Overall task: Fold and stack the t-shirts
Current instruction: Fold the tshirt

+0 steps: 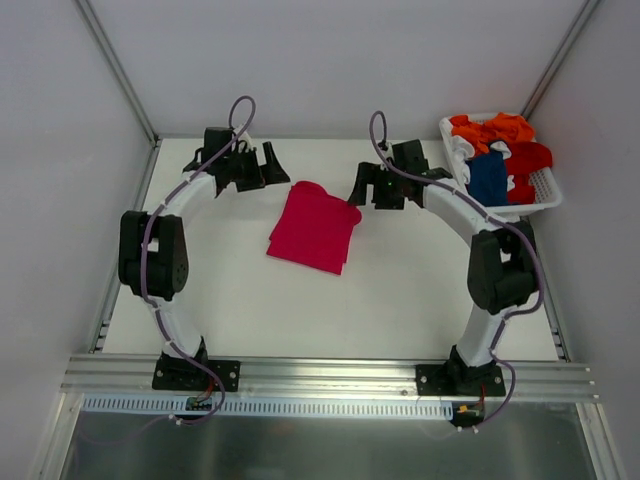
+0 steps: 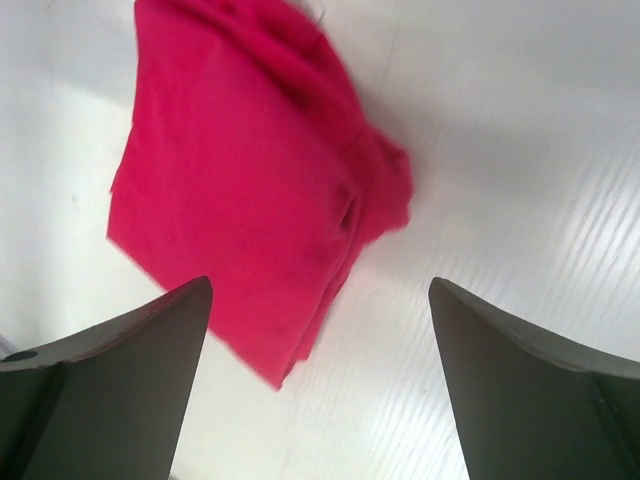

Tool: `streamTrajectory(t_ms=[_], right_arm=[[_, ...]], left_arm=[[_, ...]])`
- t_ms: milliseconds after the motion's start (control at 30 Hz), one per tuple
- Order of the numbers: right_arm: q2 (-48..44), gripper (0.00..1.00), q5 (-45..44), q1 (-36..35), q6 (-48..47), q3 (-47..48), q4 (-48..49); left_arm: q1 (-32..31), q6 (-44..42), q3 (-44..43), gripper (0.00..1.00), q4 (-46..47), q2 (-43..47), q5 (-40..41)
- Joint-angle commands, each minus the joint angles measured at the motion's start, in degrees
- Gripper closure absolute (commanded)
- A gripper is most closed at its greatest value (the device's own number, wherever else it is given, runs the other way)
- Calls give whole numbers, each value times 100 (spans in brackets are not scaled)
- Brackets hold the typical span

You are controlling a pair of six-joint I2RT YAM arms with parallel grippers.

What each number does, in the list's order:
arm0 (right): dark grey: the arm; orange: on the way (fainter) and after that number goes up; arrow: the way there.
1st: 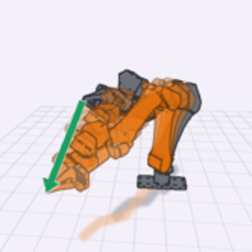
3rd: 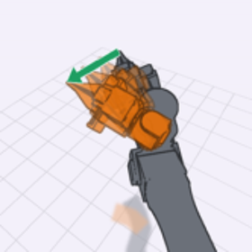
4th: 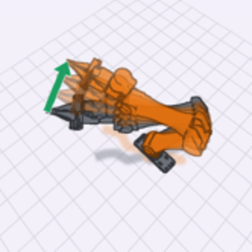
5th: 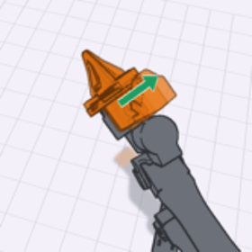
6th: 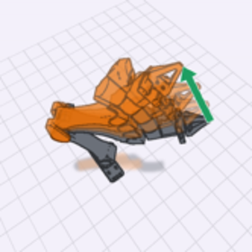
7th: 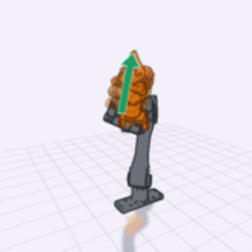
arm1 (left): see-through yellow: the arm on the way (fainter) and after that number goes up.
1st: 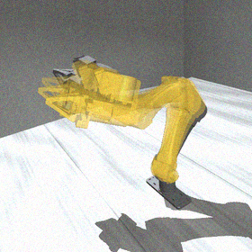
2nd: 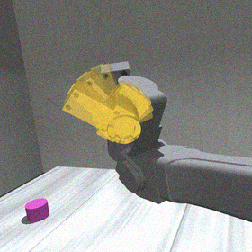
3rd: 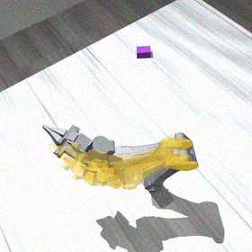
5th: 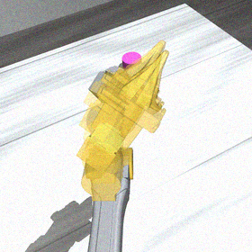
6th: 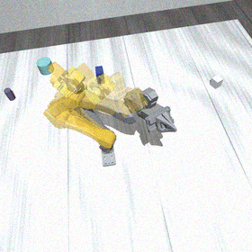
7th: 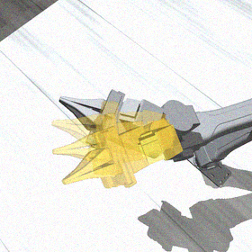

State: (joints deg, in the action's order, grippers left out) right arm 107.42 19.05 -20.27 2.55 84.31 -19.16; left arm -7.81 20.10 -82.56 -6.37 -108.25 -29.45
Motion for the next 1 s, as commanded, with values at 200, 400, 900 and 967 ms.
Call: streamTrajectory(t_ms=[200,400,900,967], right_arm=[[-582,6,-629,-548,2012,-1706,877],[-135,19,-736,-548,2057,-1664,1335],[947,59,-200,-539,2180,-627,1872],[1131,62,-139,-548,2145,-356,1881]], left_arm=[[-27,-84,689,9,-277,-178,-490],[-45,-225,575,12,-277,-495,-394],[-220,495,917,46,162,-926,-466],[-256,600,988,55,233,-926,-351]])
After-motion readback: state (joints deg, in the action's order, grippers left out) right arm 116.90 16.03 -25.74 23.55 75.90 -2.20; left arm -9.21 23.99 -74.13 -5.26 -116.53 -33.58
